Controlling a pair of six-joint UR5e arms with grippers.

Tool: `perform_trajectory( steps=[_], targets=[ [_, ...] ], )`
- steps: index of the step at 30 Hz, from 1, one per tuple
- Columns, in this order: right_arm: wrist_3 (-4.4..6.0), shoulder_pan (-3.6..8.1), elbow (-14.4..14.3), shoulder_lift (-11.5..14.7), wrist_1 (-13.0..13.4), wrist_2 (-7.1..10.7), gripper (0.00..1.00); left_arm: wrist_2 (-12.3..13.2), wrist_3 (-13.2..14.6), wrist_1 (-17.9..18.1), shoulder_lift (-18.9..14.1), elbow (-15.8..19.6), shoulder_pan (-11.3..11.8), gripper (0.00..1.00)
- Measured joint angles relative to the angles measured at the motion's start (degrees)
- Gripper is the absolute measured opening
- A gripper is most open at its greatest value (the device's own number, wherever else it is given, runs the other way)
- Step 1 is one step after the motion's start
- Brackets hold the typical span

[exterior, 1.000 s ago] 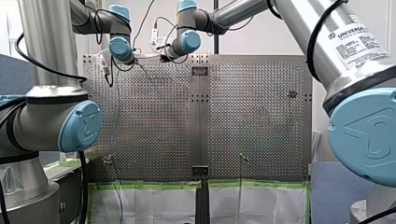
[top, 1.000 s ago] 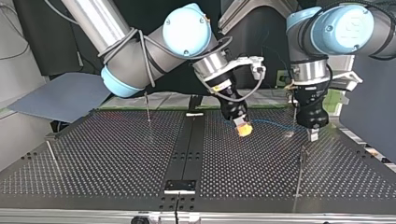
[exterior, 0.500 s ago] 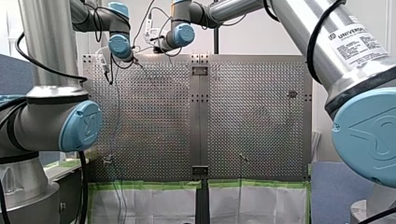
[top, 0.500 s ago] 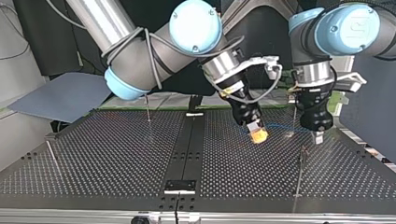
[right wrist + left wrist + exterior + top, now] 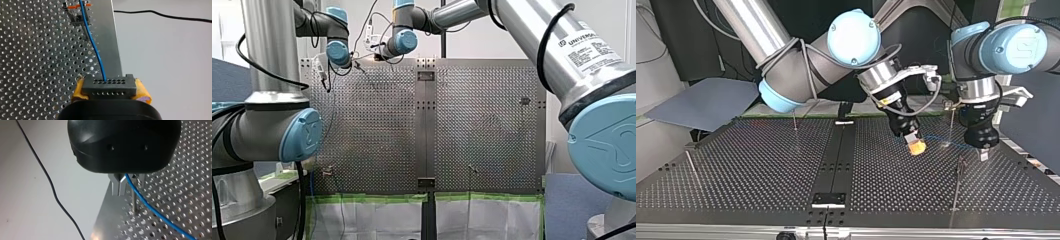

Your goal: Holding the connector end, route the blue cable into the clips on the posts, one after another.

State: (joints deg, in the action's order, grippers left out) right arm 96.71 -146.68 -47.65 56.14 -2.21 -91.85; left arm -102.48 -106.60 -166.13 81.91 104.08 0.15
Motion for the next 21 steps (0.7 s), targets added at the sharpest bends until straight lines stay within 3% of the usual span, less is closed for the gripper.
perform_trajectory(
  steps=[11,21],
  targets=[
    [0.35,0.18,2.33,-1.88,-0.71,0.00,0.00,2.54,-0.99,0.00,1.24,-0.06,3.68,0.00],
    [0.37,0.12,4.55,-3.96,-1.20,0.00,0.00,7.43,0.10,0.35,3.46,-1.67,8.73,0.00]
  ],
)
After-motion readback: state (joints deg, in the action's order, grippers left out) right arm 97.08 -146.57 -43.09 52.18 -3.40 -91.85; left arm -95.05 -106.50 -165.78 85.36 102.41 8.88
